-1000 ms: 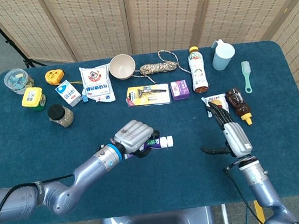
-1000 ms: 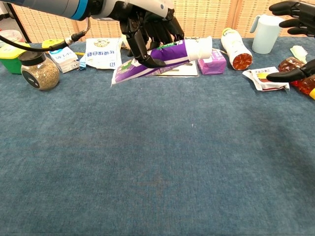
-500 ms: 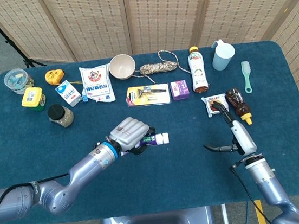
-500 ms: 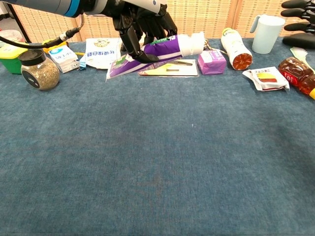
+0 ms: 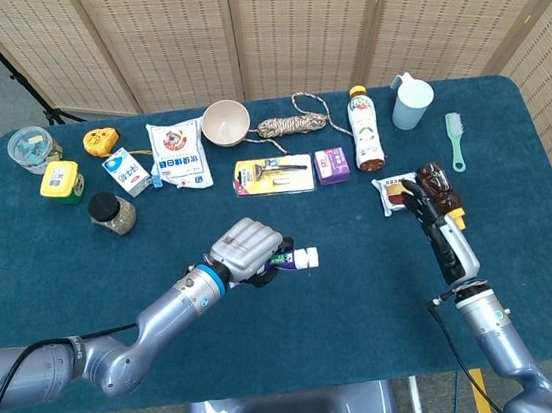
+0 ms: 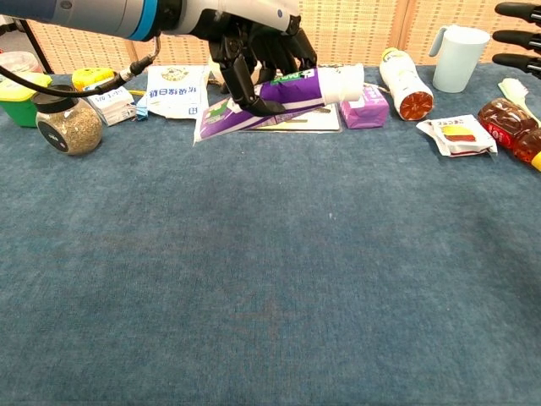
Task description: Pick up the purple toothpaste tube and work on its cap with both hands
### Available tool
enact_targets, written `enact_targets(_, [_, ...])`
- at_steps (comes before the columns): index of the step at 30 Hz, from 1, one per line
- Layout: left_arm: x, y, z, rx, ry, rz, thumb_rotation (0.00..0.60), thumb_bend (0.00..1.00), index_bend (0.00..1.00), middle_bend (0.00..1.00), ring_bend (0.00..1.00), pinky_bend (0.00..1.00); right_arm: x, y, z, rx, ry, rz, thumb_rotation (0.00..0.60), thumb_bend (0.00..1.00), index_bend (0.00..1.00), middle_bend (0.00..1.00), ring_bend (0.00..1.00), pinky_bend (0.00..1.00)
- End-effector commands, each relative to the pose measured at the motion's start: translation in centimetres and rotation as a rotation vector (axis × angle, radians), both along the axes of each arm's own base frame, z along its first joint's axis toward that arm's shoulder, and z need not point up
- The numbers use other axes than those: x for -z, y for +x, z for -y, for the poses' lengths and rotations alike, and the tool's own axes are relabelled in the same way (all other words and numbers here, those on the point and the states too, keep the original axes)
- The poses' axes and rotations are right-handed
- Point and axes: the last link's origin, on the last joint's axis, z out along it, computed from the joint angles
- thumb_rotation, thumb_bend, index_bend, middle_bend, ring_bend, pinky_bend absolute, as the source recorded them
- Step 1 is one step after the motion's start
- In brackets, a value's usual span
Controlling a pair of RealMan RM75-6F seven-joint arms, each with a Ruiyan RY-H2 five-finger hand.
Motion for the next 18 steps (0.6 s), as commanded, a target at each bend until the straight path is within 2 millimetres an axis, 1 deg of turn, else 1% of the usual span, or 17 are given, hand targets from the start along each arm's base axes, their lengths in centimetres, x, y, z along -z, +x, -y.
enact_targets(1, [0.2, 0.5, 0.2, 0.009, 0.002, 0.003, 0.600, 1.00, 0.63, 0.65, 0.60, 0.67, 0.2, 0.3, 0.0, -0.005, 0.016, 0.068, 0.076, 0.00, 0.00, 0.00, 0.00, 0.00])
enact_targets(5, [0.4, 1.1, 0.3, 0.022, 0.010, 0.006, 0.600, 1.00, 0.63, 0.67, 0.62, 0.68, 0.4, 0.7, 0.0, -0.008, 0.017, 0.096, 0.075, 0.00, 0.00, 0.00, 0.00, 0.00])
enact_targets(18, [1.6, 3.0, 0.7, 0.010, 0.013, -0.017, 0.600, 1.00, 0.64, 0.68, 0.63, 0.69, 1.5, 2.3, 0.5, 0.000, 0.003, 0.102, 0.075, 0.00, 0.00, 0.00, 0.00, 0.00])
